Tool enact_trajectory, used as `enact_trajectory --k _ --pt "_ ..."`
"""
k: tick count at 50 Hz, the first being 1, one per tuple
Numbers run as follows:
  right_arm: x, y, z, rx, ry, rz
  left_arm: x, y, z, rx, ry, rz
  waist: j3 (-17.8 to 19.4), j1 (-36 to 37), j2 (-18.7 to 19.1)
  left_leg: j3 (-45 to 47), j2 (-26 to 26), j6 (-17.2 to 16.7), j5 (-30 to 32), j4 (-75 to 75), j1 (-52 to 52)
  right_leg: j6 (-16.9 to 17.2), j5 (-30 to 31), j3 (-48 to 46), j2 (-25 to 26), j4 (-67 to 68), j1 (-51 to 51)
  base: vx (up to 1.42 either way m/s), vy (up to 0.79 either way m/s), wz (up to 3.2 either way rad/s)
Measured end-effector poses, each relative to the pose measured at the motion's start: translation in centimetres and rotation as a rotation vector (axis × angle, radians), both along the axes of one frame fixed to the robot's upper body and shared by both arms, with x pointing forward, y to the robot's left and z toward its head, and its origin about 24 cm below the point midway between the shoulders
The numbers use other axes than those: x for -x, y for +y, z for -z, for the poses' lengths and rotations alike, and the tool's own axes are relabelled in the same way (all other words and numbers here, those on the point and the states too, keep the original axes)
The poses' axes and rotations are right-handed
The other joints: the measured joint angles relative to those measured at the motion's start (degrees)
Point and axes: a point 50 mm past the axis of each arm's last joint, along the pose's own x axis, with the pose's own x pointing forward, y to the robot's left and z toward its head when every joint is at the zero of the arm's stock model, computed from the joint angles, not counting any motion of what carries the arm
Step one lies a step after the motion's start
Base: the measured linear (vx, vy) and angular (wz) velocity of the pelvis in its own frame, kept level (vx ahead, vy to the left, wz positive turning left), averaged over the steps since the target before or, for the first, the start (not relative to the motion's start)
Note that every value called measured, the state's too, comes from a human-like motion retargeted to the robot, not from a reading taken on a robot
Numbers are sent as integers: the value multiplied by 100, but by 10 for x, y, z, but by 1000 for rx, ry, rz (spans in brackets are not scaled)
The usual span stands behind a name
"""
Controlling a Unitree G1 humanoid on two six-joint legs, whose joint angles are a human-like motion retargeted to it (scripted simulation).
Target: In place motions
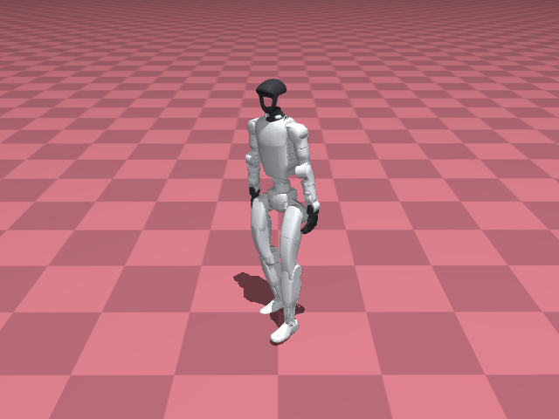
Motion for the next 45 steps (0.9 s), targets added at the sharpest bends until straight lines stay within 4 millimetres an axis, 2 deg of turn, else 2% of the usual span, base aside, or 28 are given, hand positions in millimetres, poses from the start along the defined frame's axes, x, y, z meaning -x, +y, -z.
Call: enact_trajectory --k 3,8,10,12,17,20,23,25,28,32,35,38,40,42,45 --pt "0 -4 -1 11 -10 8 1 -4 0 12 -1 4 -27 -192 5 1521 367 78 -333 -77 -48 46 -77 -983 -133 -174 216 -19 2 296" --pt "10 -9 -3 26 17 41 -5 -7 1 -3 -28 23 -91 -162 -186 3961 851 -125 -662 75 171 198 -230 -2599 -435 -370 560 -21 14 299" --pt "17 -10 -4 36 39 51 -5 -6 2 -10 -31 27 -181 -45 -301 5079 891 -61 -696 169 402 274 -280 -3239 -574 -429 654 -11 17 288" --pt "23 -10 -4 40 51 60 -4 -6 2 -21 -24 16 -270 101 -426 5633 820 146 -729 273 603 364 -324 -3835 -704 -471 747 -11 24 278" --pt "27 -6 -3 29 45 73 2 -8 2 -42 2 -99 -514 213 -669 5169 677 717 -1028 970 621 621 -412 -4921 -862 -560 894 -4 25 280" --pt "28 -3 -2 18 35 84 8 -13 2 -26 13 -186 -714 191 -763 5702 579 868 -1191 1116 964 795 -404 -5515 -960 -542 968 6 28 251" --pt "29 -2 -1 8 27 94 14 -18 2 -20 28 -250 -829 243 -551 6026 300 373 -1128 483 1399 906 -382 -5919 -676 -512 1113 11 34 216" --pt "30 -2 -1 6 28 93 17 -23 3 -16 46 -285 -871 144 -443 5208 162 447 -982 348 1186 971 -276 -6267 -529 -580 1307 15 36 230" --pt "33 2 -1 0 30 108 16 -28 3 -20 54 -314 -818 211 -439 4501 -72 609 -918 221 1058 1057 -157 -6342 -436 -626 1537 10 32 170" --pt "34 4 0 -10 43 79 10 -31 4 -17 23 -304 -825 639 -527 4324 -283 532 -947 7 1212 1088 -198 -5888 -482 -527 1730 18 30 100" --pt "44 7 -1 -4 85 38 23 -29 3 -25 67 -297 -1024 549 -507 3816 -323 571 -925 30 1119 1070 -95 -5626 -437 -378 1879 37 22 169" --pt "48 11 -1 -20 92 6 30 -26 1 -39 108 -318 -1079 167 -347 3303 -214 615 -870 43 1101 730 139 -5147 -304 60 1939 25 12 210" --pt "47 11 -1 -25 89 0 25 -25 1 -37 105 -313 -982 -27 -144 2982 -4 634 -824 81 1112 378 263 -4652 -225 556 1877 15 11 203" --pt "45 11 0 -24 89 2 16 -24 2 -28 83 -287 -820 -126 10 2648 192 641 -786 149 1115 176 297 -4090 -274 1215 1684 8 4 178" --pt "41 10 0 -22 79 11 2 -23 2 -14 41 -224 -610 -264 104 2153 294 657 -689 157 1122 235 122 -3225 -495 2219 1099 11 3 178"
